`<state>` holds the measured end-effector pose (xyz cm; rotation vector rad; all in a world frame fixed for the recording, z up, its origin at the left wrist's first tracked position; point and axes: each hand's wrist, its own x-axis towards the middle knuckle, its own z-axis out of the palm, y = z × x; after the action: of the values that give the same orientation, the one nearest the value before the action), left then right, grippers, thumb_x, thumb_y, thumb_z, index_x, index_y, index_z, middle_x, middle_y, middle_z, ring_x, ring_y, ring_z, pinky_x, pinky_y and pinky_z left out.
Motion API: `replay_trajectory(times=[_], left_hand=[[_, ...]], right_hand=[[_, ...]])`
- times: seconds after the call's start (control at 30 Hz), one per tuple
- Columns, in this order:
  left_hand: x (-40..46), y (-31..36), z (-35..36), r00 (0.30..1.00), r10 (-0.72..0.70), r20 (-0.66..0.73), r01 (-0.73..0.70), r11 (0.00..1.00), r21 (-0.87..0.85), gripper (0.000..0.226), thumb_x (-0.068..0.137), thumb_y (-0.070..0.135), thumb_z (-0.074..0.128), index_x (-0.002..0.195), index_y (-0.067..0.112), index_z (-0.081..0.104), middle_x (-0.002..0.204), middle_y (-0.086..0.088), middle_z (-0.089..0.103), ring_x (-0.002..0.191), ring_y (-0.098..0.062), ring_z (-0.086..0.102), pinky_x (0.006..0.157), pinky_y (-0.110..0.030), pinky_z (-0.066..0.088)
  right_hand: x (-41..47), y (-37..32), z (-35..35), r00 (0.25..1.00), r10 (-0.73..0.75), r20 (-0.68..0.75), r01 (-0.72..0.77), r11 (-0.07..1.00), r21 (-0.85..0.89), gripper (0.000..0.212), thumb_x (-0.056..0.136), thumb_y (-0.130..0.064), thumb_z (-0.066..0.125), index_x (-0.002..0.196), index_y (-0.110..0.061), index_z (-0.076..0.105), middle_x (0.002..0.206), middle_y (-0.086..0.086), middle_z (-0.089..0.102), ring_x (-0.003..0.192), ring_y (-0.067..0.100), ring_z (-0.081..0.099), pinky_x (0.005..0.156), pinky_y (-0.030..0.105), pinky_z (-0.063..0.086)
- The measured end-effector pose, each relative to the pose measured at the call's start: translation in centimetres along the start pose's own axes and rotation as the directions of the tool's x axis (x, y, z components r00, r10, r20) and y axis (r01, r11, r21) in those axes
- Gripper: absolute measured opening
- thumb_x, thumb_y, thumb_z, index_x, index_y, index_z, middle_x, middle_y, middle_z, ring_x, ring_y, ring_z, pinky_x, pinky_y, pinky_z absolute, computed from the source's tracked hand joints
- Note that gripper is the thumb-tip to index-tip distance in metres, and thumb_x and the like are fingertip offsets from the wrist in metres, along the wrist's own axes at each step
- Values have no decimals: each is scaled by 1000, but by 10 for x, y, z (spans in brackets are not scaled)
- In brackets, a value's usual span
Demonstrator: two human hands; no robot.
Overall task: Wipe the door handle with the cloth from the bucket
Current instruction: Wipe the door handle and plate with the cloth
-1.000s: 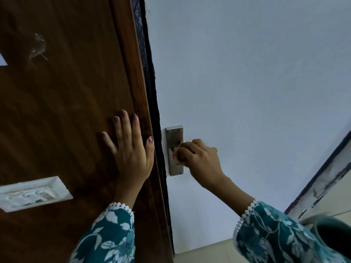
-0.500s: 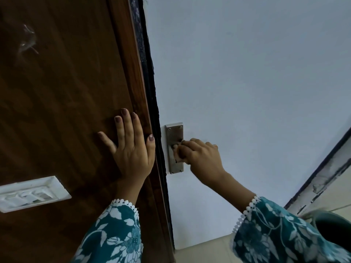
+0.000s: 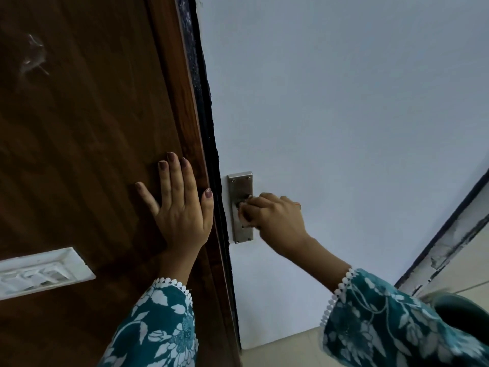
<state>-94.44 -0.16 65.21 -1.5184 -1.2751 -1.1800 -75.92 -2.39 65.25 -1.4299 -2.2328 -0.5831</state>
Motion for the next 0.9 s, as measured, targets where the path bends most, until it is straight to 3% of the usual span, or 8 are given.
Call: replay_trajectory(times=[0.07, 0.17, 0.3, 0.4, 0.57, 0.73, 0.9], left_hand=[[0, 0, 1, 1000, 6, -10, -6, 1000, 0, 59, 100, 33, 30, 149, 5, 15, 152, -9, 20, 147, -18, 2, 114, -53, -5], [0, 1, 2, 1000, 3, -23, -3, 1000, -2, 58, 100, 33, 28, 149, 6, 14, 152, -10, 20, 147, -18, 3, 114, -53, -4], [1, 1, 1, 1000, 0, -20, 0, 1000, -4, 58, 100, 32, 30, 149, 5, 15, 152, -10, 20, 147, -17, 2, 114, -53, -4], [0, 1, 0, 1000, -5, -2, 4, 1000, -13, 58, 100, 33, 31, 148, 4, 15, 152, -10, 20, 147, -17, 1, 114, -53, -6], [0, -1, -1, 1000, 10, 5, -10, 1000, -4, 59, 100, 33, 31, 149, 6, 12, 152, -9, 19, 147, -17, 1, 114, -52, -8], [0, 0, 0, 1000, 12, -6, -12, 1000, -6, 58, 101, 33, 30, 150, 7, 12, 152, -9, 19, 147, -17, 2, 114, -52, -6], [0, 0, -1, 1000, 5, 14, -5, 1000, 5, 58, 101, 34, 28, 149, 5, 12, 152, -10, 19, 147, -16, 0, 114, -50, -8]], right_hand=[[-8, 22, -3, 998, 52, 43, -53, 999, 1, 27, 65, -4, 56, 75, -26, 69, 77, -11, 70, 73, 19, 64, 49, 24, 30], [-13, 35, -13, 991, 80, 108, -80, 997, -10, 35, 51, 4, 70, 70, -26, 67, 73, -10, 70, 69, 20, 64, 48, 23, 27], [3, -7, -12, 990, 39, 138, -34, 999, -37, 28, 45, -1, 68, 61, -24, 67, 64, -8, 67, 64, 21, 64, 50, 24, 25], [11, -35, -3, 989, -23, 147, 35, 996, -80, 17, 55, -5, 70, 60, -21, 69, 64, -5, 66, 66, 21, 62, 51, 26, 25], [-2, 5, -2, 994, 61, 90, -60, 998, -10, 26, 59, -6, 67, 75, -26, 69, 77, -10, 69, 77, 19, 65, 51, 24, 33], [-15, 45, -21, 976, 151, 160, -147, 989, -35, 28, 56, -6, 79, 63, -30, 66, 66, -13, 68, 65, 17, 64, 48, 21, 25], [2, 8, -22, 968, 53, 245, -47, 998, -30, 26, 75, -4, 58, 82, -27, 69, 92, -5, 70, 92, 23, 61, 60, 27, 32]])
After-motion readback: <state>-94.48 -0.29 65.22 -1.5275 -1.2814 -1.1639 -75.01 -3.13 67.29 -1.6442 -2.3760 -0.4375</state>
